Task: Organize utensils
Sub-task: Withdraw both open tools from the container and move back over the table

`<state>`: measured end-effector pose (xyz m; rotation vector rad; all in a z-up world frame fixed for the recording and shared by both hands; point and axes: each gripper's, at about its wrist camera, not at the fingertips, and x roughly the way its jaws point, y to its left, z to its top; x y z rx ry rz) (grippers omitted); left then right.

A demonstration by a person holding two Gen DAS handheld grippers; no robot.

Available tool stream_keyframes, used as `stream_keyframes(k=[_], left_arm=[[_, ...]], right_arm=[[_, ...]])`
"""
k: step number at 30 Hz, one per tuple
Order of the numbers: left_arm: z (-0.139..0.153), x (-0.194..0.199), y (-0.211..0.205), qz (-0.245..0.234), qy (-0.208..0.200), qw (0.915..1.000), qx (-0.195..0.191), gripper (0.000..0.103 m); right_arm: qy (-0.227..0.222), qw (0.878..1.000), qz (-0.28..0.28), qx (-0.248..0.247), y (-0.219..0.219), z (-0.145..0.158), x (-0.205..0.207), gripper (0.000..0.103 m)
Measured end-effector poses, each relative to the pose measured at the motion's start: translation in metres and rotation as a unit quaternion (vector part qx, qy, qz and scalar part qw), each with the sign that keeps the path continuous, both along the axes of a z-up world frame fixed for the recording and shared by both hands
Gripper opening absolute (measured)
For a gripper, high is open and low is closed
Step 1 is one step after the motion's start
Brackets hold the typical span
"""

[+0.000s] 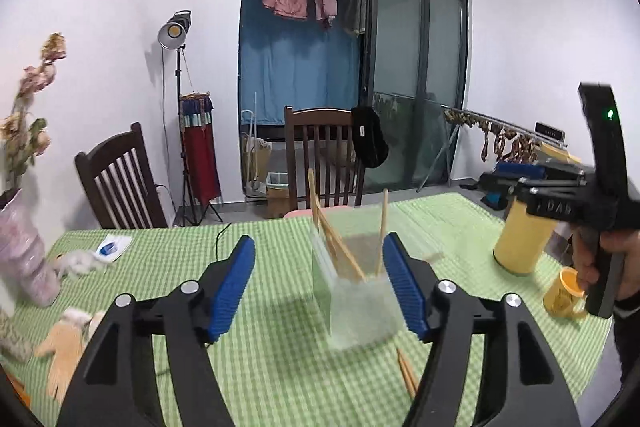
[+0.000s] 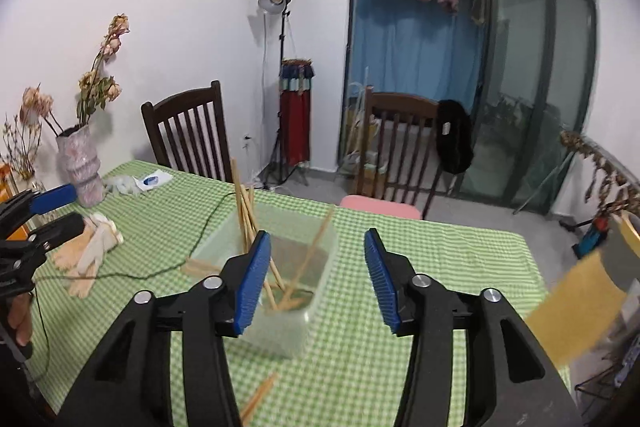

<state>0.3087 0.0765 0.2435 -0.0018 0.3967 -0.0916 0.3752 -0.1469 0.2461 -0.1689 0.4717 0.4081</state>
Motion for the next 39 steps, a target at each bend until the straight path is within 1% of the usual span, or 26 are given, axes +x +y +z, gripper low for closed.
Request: stream_keyframes(k=[1, 2, 4, 5, 6, 10, 12, 15, 16, 18, 21, 25, 27, 35, 37, 39], left_arm=[[-0.002, -0.012, -0.003, 0.003, -0.006, 1.0, 0.005, 0.065], [-0.005, -0.021, -0.005, 0.006, -0.01, 0.9999, 0.009, 0.067], [-0.011, -0.043, -0.011, 0.009, -0.021, 0.9996, 0.014, 0.074], [-0.014, -0.054, -0.014, 0.006, -0.028, 0.9995, 0.014, 0.082], [-0.016, -0.064, -0.017, 0.004, -0.032, 0.9994, 0.016, 0.087], [-0.02, -0.098, -0.027, 0.0, -0.053, 0.9978, 0.04, 0.089], [-0.022, -0.112, -0.029, 0.002, -0.059, 0.9973, 0.044, 0.091], [-0.023, -0.129, -0.028, 0.007, -0.069, 0.9971, 0.03, 0.091], [-0.024, -0.134, -0.028, 0.011, -0.073, 0.997, 0.025, 0.091], [-0.03, -0.144, -0.024, 0.022, -0.078, 0.9966, 0.01, 0.093], [-0.042, -0.155, -0.02, 0.039, -0.068, 0.9968, -0.011, 0.096], [-0.062, -0.172, -0.018, 0.052, -0.057, 0.9969, -0.019, 0.096], [-0.072, -0.184, -0.019, 0.054, -0.059, 0.9965, -0.022, 0.096], [-0.093, -0.228, -0.036, 0.063, -0.092, 0.9937, 0.013, 0.096], [-0.101, -0.239, -0.041, 0.055, -0.097, 0.9937, 0.014, 0.096], [-0.109, -0.244, -0.045, 0.034, -0.091, 0.9952, 0.013, 0.096]], right_arm=[[-0.012, 1.0, -0.004, -0.007, -0.002, -0.002, -0.014, 0.058], [-0.025, 1.0, -0.006, -0.01, -0.004, -0.003, -0.026, 0.065], [-0.046, 0.999, -0.01, -0.012, -0.007, -0.004, -0.045, 0.073], [-0.058, 0.998, -0.013, -0.011, -0.009, -0.005, -0.055, 0.077], [-0.065, 0.998, -0.015, -0.012, -0.011, -0.007, -0.064, 0.078], [-0.073, 0.997, -0.025, -0.007, -0.019, -0.011, -0.086, 0.08], [-0.083, 0.996, -0.032, -0.006, -0.023, -0.013, -0.1, 0.081], [-0.092, 0.995, -0.035, -0.002, -0.026, -0.017, -0.117, 0.083], [-0.096, 0.995, -0.035, -0.001, -0.027, -0.02, -0.124, 0.085], [-0.103, 0.994, -0.038, 0.002, -0.028, -0.026, -0.135, 0.085], [-0.103, 0.994, -0.035, 0.003, -0.026, -0.039, -0.153, 0.085], [-0.104, 0.994, -0.031, 0.001, -0.022, -0.06, -0.177, 0.085], [-0.103, 0.994, -0.029, -0.001, -0.021, -0.07, -0.187, 0.085], [-0.094, 0.995, -0.03, 0.013, -0.016, -0.102, -0.228, 0.085], [-0.096, 0.995, -0.025, 0.012, -0.013, -0.11, -0.239, 0.085], [-0.103, 0.995, -0.018, 0.005, -0.01, -0.116, -0.247, 0.085]])
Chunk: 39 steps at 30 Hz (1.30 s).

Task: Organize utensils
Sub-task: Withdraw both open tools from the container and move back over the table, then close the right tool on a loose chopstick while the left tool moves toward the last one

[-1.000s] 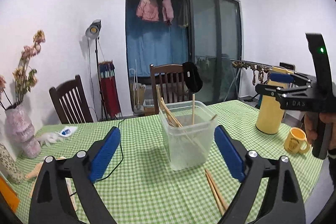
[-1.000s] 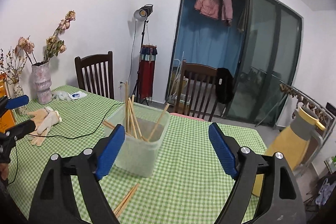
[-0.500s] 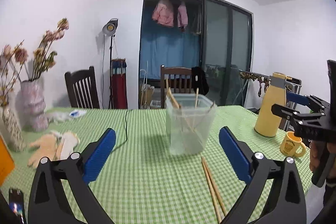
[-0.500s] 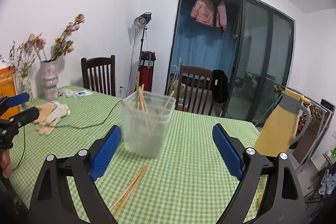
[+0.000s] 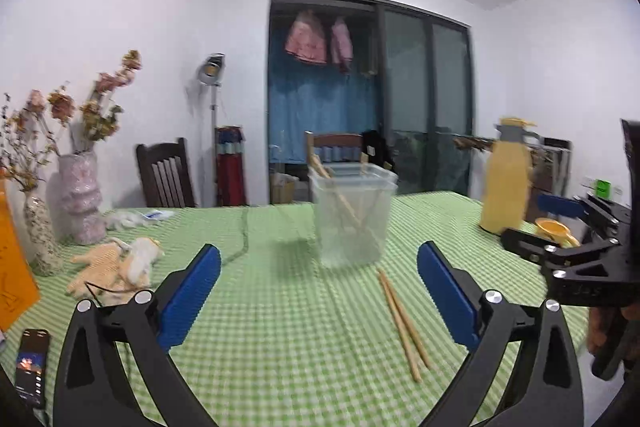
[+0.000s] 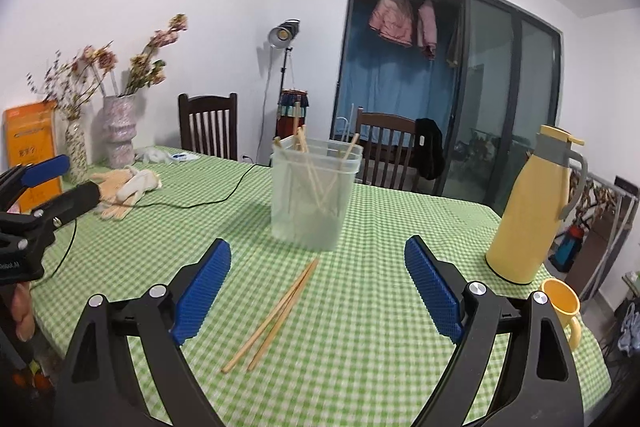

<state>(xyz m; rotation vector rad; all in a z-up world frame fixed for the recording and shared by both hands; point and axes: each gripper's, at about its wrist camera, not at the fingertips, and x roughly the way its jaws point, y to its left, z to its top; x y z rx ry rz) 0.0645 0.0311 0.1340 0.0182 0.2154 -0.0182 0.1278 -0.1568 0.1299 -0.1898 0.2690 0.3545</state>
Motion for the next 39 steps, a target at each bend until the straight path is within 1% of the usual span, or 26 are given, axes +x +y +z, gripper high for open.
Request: stream_keyframes(k=[2, 5, 8, 11, 13, 14, 17, 20, 23, 28, 34, 39], left_arm=[[-0.01, -0.007, -0.004, -0.01, 0.002, 0.9999, 0.004, 0.096], [-0.024, -0.013, -0.008, -0.008, 0.005, 0.9999, 0.007, 0.096], [-0.037, -0.021, -0.008, -0.008, 0.004, 0.9998, -0.018, 0.096], [-0.045, -0.028, -0.005, -0.001, -0.004, 0.9997, -0.025, 0.096], [-0.051, -0.029, -0.005, 0.001, 0.004, 0.9997, -0.025, 0.096], [-0.057, -0.031, -0.004, 0.004, 0.013, 0.9996, -0.025, 0.096], [-0.07, -0.039, -0.001, 0.009, 0.019, 0.9995, -0.023, 0.096], [-0.082, -0.044, 0.0, 0.02, 0.019, 0.9996, -0.01, 0.096], [-0.09, -0.039, 0.001, 0.033, 0.029, 0.999, -0.001, 0.096], [-0.095, -0.027, 0.01, 0.038, 0.042, 0.9982, -0.021, 0.096], [-0.101, -0.011, 0.02, 0.042, 0.062, 0.9964, -0.04, 0.096], [-0.102, 0.005, 0.026, 0.043, 0.075, 0.9954, -0.04, 0.096]], right_arm=[[-0.006, 1.0, 0.0, -0.014, 0.003, -0.008, -0.007, 0.085], [-0.007, 1.0, 0.0, -0.025, 0.005, -0.02, -0.015, 0.085], [-0.01, 1.0, -0.001, -0.012, 0.0, -0.033, -0.028, 0.085], [-0.001, 1.0, -0.004, 0.009, -0.006, -0.047, -0.036, 0.085], [-0.002, 1.0, -0.01, 0.01, -0.008, -0.054, -0.041, 0.085], [0.001, 1.0, -0.016, 0.011, -0.011, -0.059, -0.044, 0.085], [0.017, 0.999, -0.018, 0.021, -0.016, -0.071, -0.049, 0.085], [0.022, 0.999, -0.023, 0.006, -0.015, -0.082, -0.052, 0.085], [0.029, 0.999, -0.028, -0.004, -0.013, -0.087, -0.049, 0.085], [0.038, 0.998, -0.04, -0.008, -0.011, -0.095, -0.043, 0.085], [0.057, 0.998, -0.031, -0.004, -0.011, -0.098, -0.035, 0.085], [0.102, 0.994, -0.022, 0.026, -0.014, -0.098, -0.018, 0.085]])
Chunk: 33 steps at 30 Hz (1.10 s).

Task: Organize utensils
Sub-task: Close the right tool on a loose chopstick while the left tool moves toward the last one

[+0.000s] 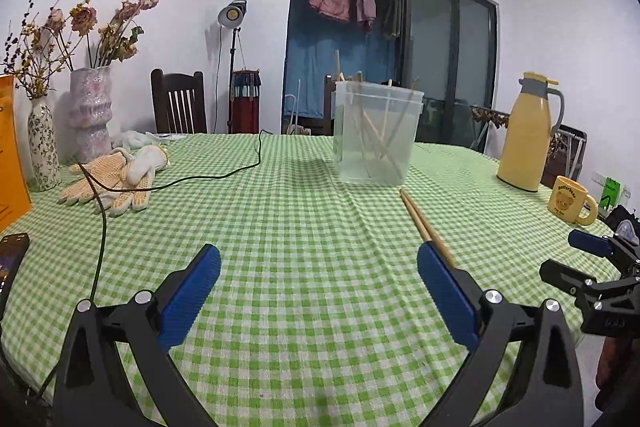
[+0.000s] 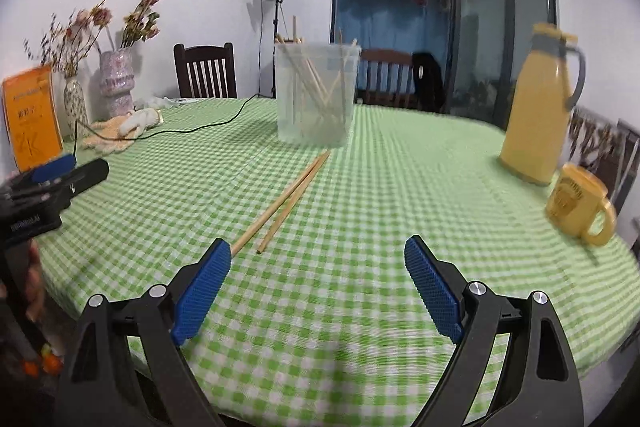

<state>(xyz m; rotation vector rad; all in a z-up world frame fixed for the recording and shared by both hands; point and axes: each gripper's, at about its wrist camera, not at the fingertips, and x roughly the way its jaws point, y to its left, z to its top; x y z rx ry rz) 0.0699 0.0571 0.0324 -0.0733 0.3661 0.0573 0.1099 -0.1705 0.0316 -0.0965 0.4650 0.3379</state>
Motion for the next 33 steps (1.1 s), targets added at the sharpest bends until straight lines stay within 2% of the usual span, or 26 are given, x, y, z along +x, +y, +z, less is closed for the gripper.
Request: stream_keyframes(k=[10, 14, 16, 22, 24, 27, 28, 29, 33], left_arm=[[0.008, 0.033, 0.012, 0.006, 0.026, 0.9994, 0.022, 0.096], [0.009, 0.05, 0.02, 0.006, 0.048, 0.9986, 0.022, 0.096], [0.008, 0.057, 0.023, 0.007, 0.058, 0.998, 0.024, 0.096], [0.0, 0.076, 0.026, 0.0, 0.093, 0.9951, 0.033, 0.096], [-0.001, 0.075, 0.022, -0.016, 0.088, 0.9955, 0.033, 0.096], [-0.002, 0.074, 0.007, -0.046, 0.083, 0.9941, 0.054, 0.096], [-0.004, 0.075, 0.001, -0.055, 0.084, 0.9931, 0.061, 0.096], [-0.005, 0.077, -0.006, -0.065, 0.089, 0.9917, 0.068, 0.096], [-0.005, 0.082, -0.027, -0.096, 0.099, 0.9883, 0.064, 0.096]], right_arm=[[0.058, 0.998, -0.033, 0.004, 0.009, 0.003, 0.042, 0.084], [0.092, 0.995, -0.032, -0.015, 0.021, -0.001, 0.062, 0.058], [0.11, 0.993, -0.028, -0.02, 0.027, -0.004, 0.072, 0.051], [0.143, 0.989, 0.006, -0.043, 0.054, -0.011, 0.087, 0.039], [0.15, 0.987, 0.014, -0.061, 0.062, -0.019, 0.09, 0.035], [0.172, 0.983, 0.023, -0.056, 0.061, -0.029, 0.093, 0.026], [0.169, 0.984, 0.024, -0.059, 0.061, -0.029, 0.092, 0.019], [0.168, 0.983, 0.027, -0.063, 0.062, -0.029, 0.091, 0.008], [0.167, 0.984, 0.01, -0.06, 0.047, -0.03, 0.092, 0.006]])
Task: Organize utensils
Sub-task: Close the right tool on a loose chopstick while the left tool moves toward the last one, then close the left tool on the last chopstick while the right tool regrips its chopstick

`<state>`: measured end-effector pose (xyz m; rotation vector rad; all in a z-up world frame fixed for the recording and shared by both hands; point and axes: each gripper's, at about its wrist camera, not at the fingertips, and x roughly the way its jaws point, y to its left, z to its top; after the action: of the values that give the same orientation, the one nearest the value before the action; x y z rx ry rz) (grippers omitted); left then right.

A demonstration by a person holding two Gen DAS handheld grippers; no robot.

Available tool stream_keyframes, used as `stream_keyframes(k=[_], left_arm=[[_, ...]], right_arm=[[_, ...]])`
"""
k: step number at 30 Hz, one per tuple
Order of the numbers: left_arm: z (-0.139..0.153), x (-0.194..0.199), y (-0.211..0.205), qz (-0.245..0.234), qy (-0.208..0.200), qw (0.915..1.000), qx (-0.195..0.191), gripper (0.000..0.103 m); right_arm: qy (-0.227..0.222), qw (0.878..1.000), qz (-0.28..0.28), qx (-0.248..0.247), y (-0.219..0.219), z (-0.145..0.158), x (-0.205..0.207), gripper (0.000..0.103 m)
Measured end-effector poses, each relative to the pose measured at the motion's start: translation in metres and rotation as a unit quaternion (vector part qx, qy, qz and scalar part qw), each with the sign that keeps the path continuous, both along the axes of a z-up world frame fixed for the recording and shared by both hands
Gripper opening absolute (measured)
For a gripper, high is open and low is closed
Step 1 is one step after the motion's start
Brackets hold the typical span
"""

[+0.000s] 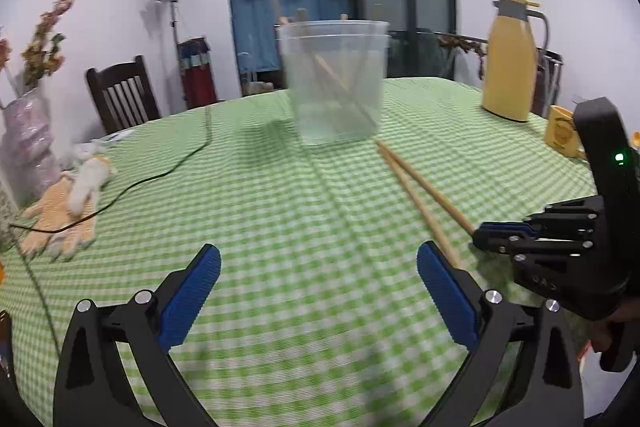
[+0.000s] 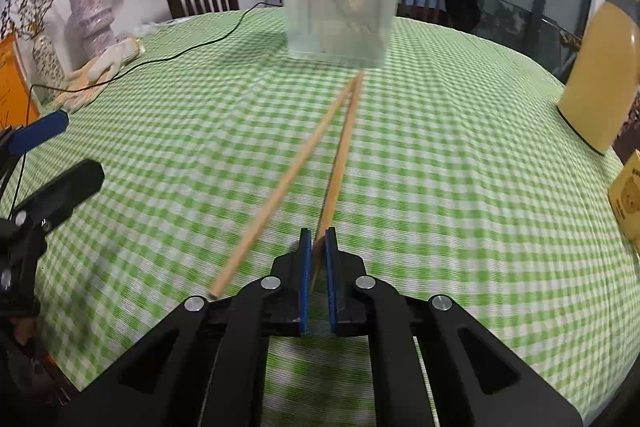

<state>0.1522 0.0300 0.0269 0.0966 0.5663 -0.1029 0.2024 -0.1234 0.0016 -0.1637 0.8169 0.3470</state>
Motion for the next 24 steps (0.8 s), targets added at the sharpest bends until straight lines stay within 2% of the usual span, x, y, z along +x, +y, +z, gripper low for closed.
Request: stream_keyframes(k=[2, 7, 11, 14, 17, 19, 20, 23, 24], left_arm=[[0.002, 0.001, -0.012, -0.025, 0.0, 0.9996, -0.011, 0.096], [-0.005, 0.011, -0.054, -0.073, 0.034, 0.9966, 0.017, 0.095], [-0.014, 0.019, -0.073, -0.107, 0.076, 0.9911, 0.023, 0.074], [-0.021, 0.02, -0.078, -0.117, 0.098, 0.9881, 0.02, 0.064], [-0.025, 0.023, -0.074, -0.121, 0.122, 0.985, -0.014, 0.062], [-0.025, 0.023, -0.071, -0.139, 0.135, 0.9795, -0.054, 0.062], [-0.025, 0.024, -0.071, -0.143, 0.139, 0.9779, -0.062, 0.062], [-0.032, 0.027, -0.075, -0.121, 0.153, 0.98, -0.039, 0.059], [-0.034, 0.029, -0.075, -0.114, 0.159, 0.98, -0.035, 0.05]], right_arm=[[0.0, 1.0, -0.014, 0.003, -0.014, 0.001, 0.002, 0.005], [0.0, 0.998, -0.055, 0.004, -0.049, 0.003, 0.007, 0.005], [-0.002, 0.997, -0.07, 0.014, -0.069, 0.003, 0.003, 0.005], [-0.007, 0.997, -0.066, 0.023, -0.075, 0.002, -0.003, 0.005], [-0.013, 0.998, -0.057, 0.033, -0.08, 0.001, -0.009, 0.005], [-0.017, 0.998, -0.044, 0.052, -0.08, 0.001, -0.012, 0.005], [-0.02, 0.998, -0.039, 0.055, -0.081, 0.001, -0.013, 0.005], [-0.036, 0.998, -0.026, 0.047, -0.084, 0.0, -0.021, 0.006], [-0.037, 0.998, -0.023, 0.045, -0.084, -0.001, -0.022, 0.006]])
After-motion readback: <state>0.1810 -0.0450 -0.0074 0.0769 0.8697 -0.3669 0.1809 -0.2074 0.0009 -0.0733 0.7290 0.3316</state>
